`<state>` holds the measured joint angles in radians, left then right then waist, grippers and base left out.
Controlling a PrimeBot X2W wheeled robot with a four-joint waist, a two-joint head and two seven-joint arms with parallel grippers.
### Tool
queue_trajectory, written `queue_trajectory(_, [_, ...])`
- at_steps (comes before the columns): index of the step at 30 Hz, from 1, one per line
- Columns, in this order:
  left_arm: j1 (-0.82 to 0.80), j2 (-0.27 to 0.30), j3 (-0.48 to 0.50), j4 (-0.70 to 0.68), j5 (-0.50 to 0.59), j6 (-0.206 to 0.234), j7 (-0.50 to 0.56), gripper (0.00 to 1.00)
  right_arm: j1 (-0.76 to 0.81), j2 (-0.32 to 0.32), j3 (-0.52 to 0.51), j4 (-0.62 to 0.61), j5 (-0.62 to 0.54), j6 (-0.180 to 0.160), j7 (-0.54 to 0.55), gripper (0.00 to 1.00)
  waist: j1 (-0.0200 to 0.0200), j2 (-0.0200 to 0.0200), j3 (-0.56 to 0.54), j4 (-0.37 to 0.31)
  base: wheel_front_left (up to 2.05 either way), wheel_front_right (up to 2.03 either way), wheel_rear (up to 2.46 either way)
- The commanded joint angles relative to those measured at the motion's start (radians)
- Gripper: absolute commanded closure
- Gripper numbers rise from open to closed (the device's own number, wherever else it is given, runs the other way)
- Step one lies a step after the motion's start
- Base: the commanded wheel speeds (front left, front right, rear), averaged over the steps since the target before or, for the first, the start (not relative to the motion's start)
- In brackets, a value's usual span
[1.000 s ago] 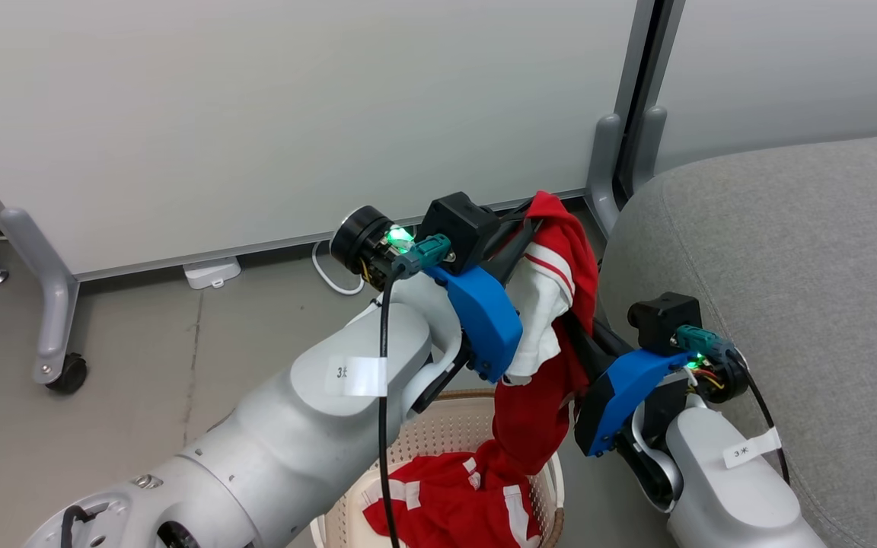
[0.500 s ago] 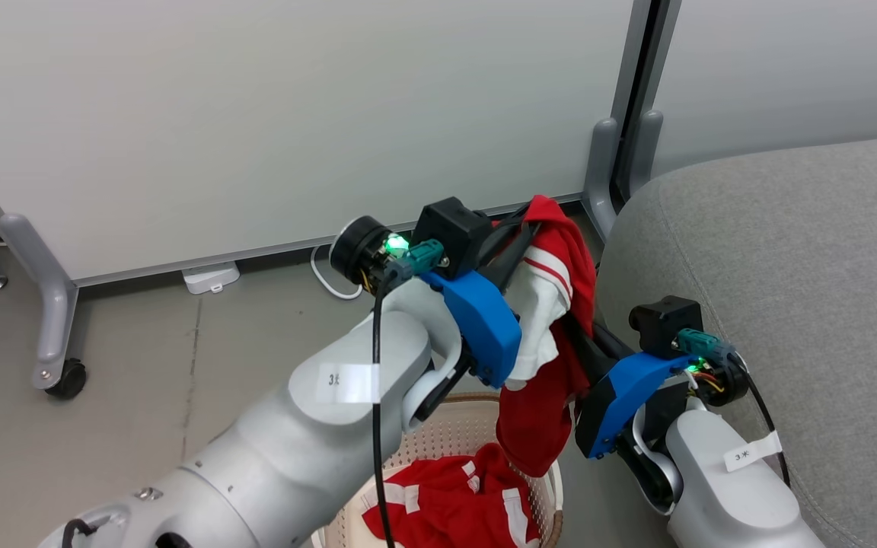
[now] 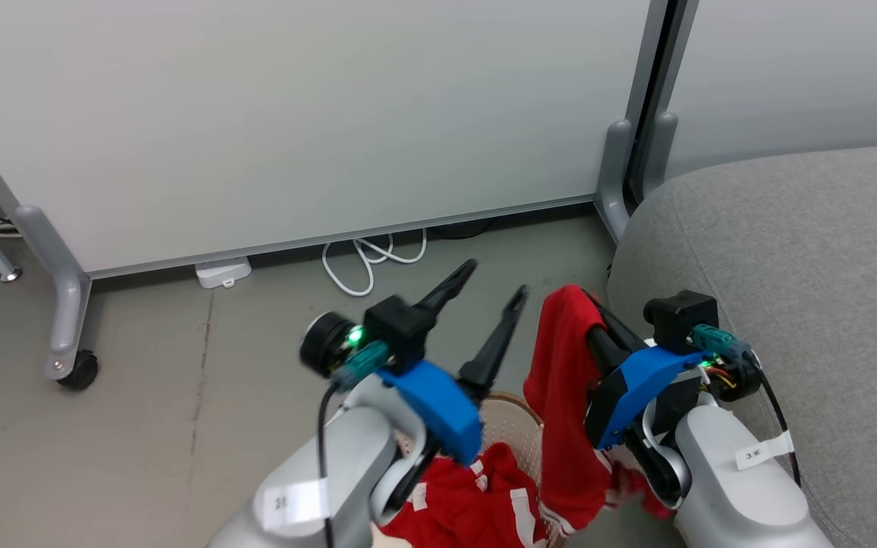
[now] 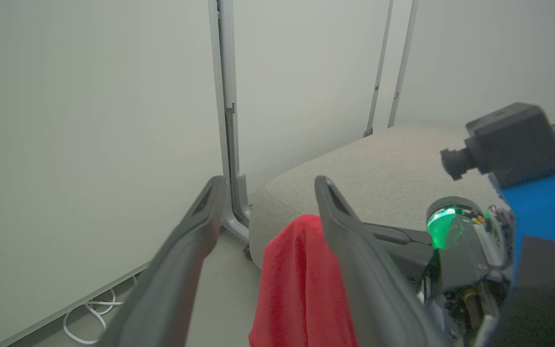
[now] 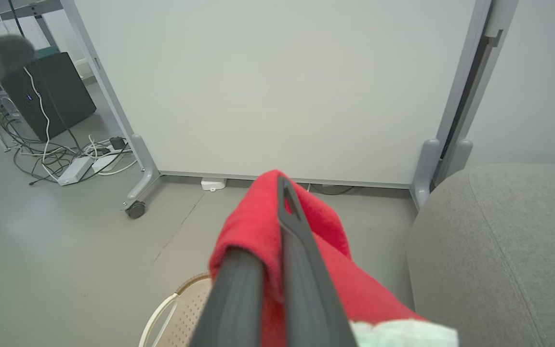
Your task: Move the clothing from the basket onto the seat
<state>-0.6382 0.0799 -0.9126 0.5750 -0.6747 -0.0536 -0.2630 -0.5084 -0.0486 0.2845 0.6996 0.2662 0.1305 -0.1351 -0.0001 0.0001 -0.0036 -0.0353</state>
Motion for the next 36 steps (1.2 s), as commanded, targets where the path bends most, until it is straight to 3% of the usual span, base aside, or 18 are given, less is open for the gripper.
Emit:
queue_trajectory(1, [0.063,0.024,0.051,-0.026,0.045,-0.007,-0.003,0.0,0.007,-0.003,-0.005,-0.01,-0.005,0.0,-0.007,1.0,0.0001,-0.0001,0.002,0.003,0.0,0.0,0.0])
queue_trajectory(4, [0.123,0.038,0.104,-0.052,0.086,-0.011,-0.003,0.0,0.012,-0.003,-0.009,-0.017,-0.007,0.0,-0.004,1.0,0.0001,-0.0001,0.004,0.006,0.0,0.0,0.0])
queue_trajectory(9, [0.28,0.064,0.282,-0.145,0.186,-0.027,-0.003,0.0,0.023,-0.003,-0.03,-0.039,-0.016,0.0,0.006,1.0,0.0001,-0.0001,0.014,0.013,0.0,0.0,0.0])
queue_trajectory(15, [0.412,0.059,0.439,-0.229,0.288,-0.036,-0.003,0.0,0.03,-0.003,-0.049,-0.068,-0.03,0.0,0.017,1.0,0.0001,-0.0001,0.026,0.018,0.0,0.0,0.0])
queue_trajectory(24, [0.511,0.023,0.562,-0.286,0.383,-0.059,-0.003,0.0,0.042,-0.003,-0.07,-0.103,-0.047,0.0,0.034,1.0,0.0001,-0.0001,0.043,0.03,0.0,0.0,0.0])
queue_trajectory(36, [0.519,-0.011,0.609,-0.263,0.431,-0.078,-0.003,0.0,0.048,-0.003,-0.064,-0.13,-0.04,0.0,0.052,1.0,0.0001,-0.0001,0.04,0.025,0.0,0.0,0.0])
